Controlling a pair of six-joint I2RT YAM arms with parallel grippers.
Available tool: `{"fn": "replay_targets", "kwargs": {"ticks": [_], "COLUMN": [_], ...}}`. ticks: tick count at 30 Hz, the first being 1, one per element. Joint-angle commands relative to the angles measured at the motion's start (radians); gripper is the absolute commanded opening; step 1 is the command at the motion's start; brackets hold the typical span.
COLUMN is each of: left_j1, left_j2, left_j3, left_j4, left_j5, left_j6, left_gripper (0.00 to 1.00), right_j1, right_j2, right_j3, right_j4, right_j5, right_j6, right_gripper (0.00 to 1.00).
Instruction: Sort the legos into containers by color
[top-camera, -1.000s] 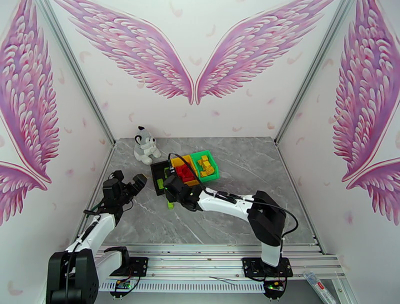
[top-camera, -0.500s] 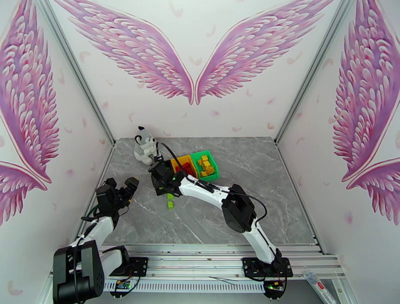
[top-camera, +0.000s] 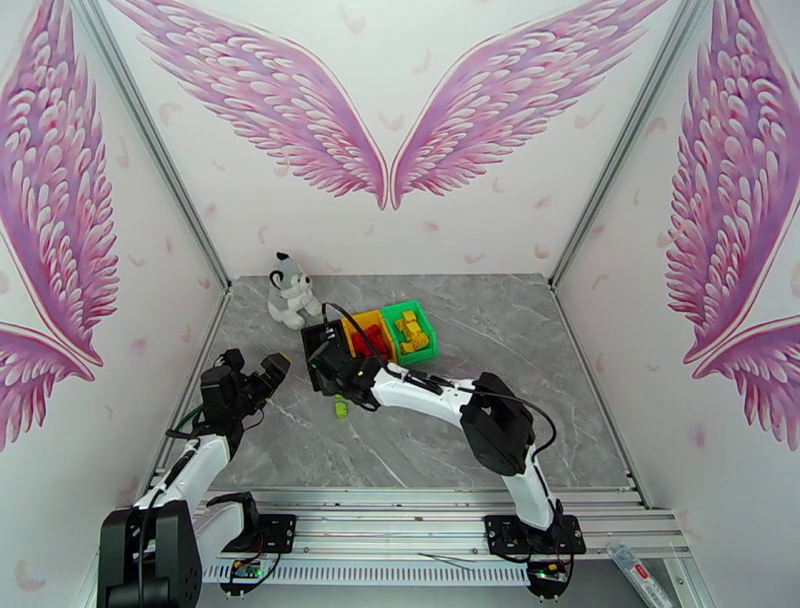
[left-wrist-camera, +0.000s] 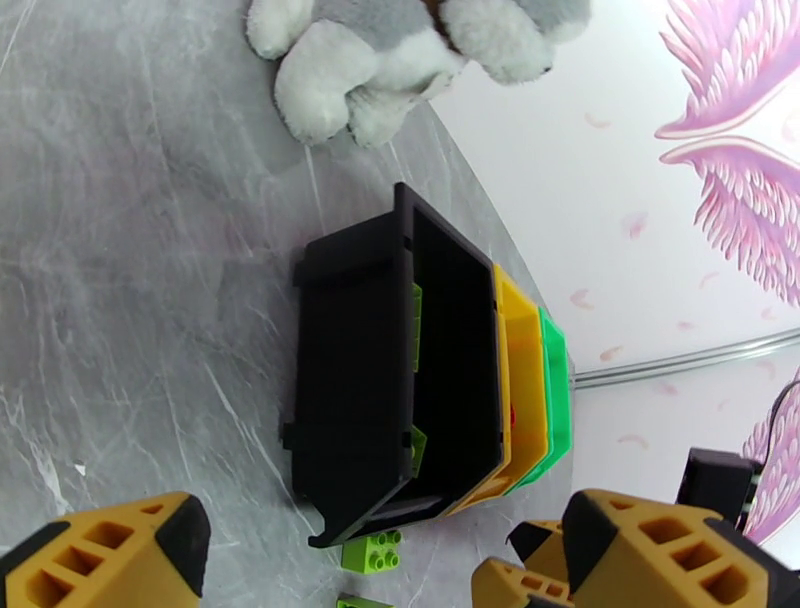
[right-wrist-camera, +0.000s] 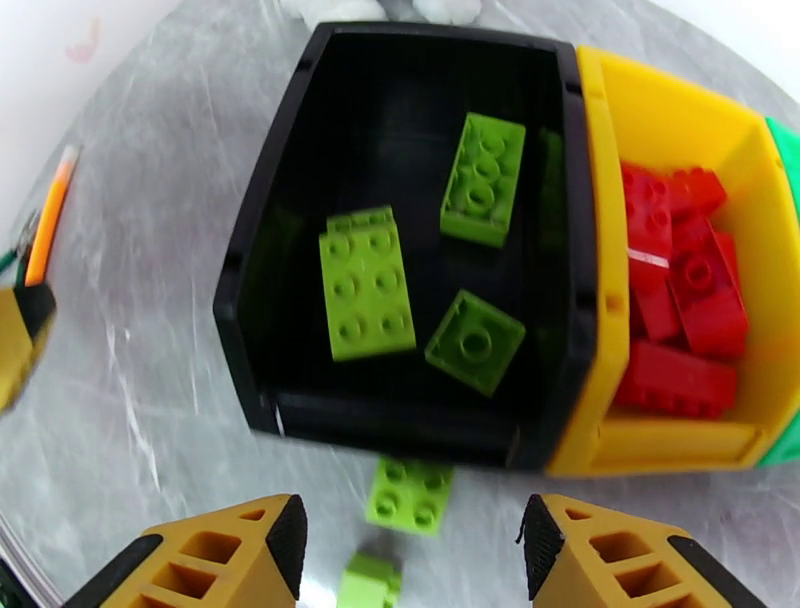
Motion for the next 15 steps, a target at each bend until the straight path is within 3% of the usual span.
{"fn": "replay_targets", "kwargs": {"ticks": [1, 8, 15], "left_j1": [-0.022, -0.055, -0.075], "left_j2": [-0.035, -0.053, -0.031], "left_j3": [0.044, 0.059, 0.069], "left_j4": [-0.074, -0.119, -0.126], "left_j5": [-0.064, -0.126, -0.141], "left_j6": [0.055, 0.092, 0.099], "left_gripper": [0.99, 0.99, 0.99], "right_j1": [0.018, 0.044, 0.06], "right_j2": [-0.082, -0.096, -0.025], "right_j3": [-0.085, -0.208, -0.206], "right_j4": [0.075, 0.133, 0.164], "right_j5": [0.017, 0.005, -0.024], "right_j6": [0.023, 0.07, 0.092], "right_gripper": [0.67, 0.7, 0.67]}}
